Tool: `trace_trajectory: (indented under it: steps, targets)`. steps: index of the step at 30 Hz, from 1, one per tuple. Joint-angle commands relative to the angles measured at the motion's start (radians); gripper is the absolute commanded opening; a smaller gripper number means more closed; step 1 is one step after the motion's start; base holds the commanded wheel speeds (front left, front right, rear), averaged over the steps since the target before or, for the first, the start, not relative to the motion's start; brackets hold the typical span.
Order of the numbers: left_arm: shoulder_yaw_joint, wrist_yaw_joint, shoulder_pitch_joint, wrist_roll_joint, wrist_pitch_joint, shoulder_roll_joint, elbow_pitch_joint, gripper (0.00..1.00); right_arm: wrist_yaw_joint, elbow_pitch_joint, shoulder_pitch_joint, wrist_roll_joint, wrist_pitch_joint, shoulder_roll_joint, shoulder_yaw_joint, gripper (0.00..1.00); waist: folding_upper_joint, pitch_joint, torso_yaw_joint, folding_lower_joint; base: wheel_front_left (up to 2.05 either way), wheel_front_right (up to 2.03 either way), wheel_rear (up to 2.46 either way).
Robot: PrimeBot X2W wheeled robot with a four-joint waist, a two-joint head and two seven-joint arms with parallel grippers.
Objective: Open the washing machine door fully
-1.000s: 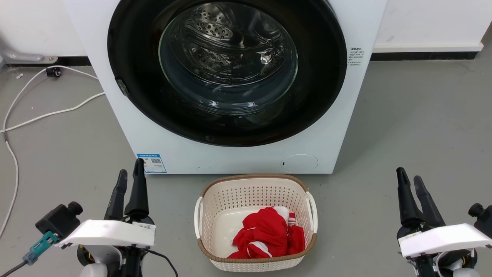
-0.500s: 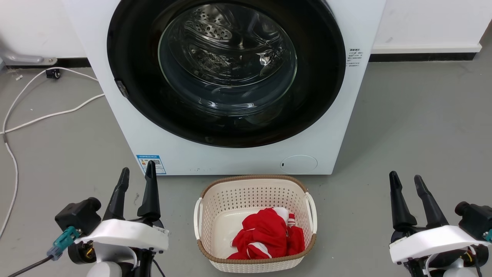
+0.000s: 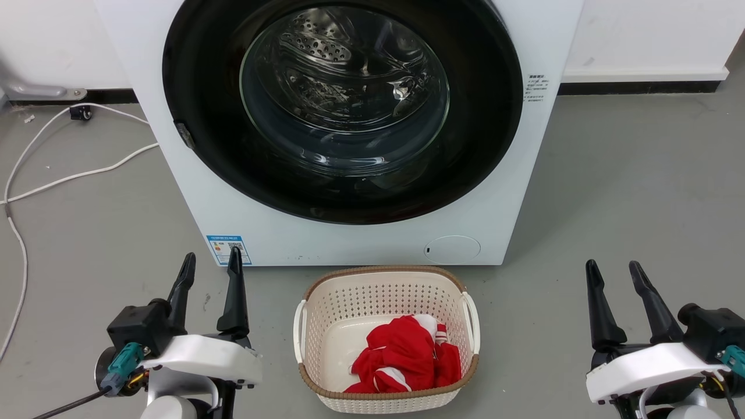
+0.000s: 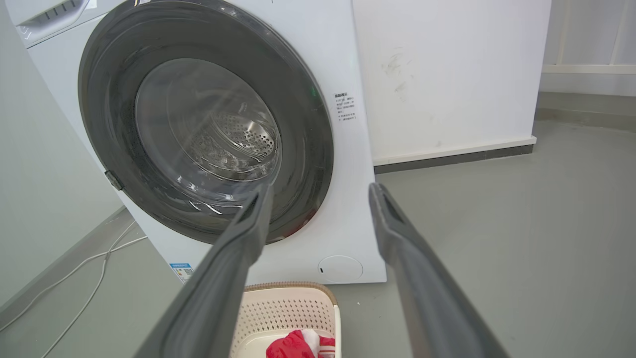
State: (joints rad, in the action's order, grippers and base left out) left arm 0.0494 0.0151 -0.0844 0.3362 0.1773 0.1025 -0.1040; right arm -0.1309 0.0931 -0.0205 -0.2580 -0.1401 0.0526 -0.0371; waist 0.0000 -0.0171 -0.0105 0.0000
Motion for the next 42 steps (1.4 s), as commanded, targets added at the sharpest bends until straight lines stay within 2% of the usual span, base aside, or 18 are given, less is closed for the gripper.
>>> trace_trajectory:
  steps: [1,22,32,42]
  targets:
    - [0.002,-0.006,0.001,-0.022,0.009,0.007,0.005,1.00,0.000,-0.014,-0.001,0.023,-0.005,-0.002,0.002,1.00,0.0000,0.000,0.000,0.0000,0.00,0.00,0.00]
    - [0.035,-0.057,-0.005,-0.181,0.053,0.028,0.002,1.00,0.000,-0.041,0.016,0.181,-0.001,-0.003,0.006,1.00,0.0000,-0.002,0.000,0.0000,0.00,0.00,0.00]
    - [0.021,-0.066,0.019,-0.232,0.072,0.009,0.019,1.00,0.000,-0.043,0.024,0.218,-0.010,-0.003,0.000,1.00,0.0000,-0.009,0.000,0.0000,0.00,0.00,0.00]
    - [0.005,-0.054,0.033,-0.295,0.090,-0.008,0.024,1.00,0.000,-0.036,0.020,0.252,-0.022,-0.004,-0.007,1.00,0.0000,-0.011,0.001,0.0000,0.00,0.00,0.00]
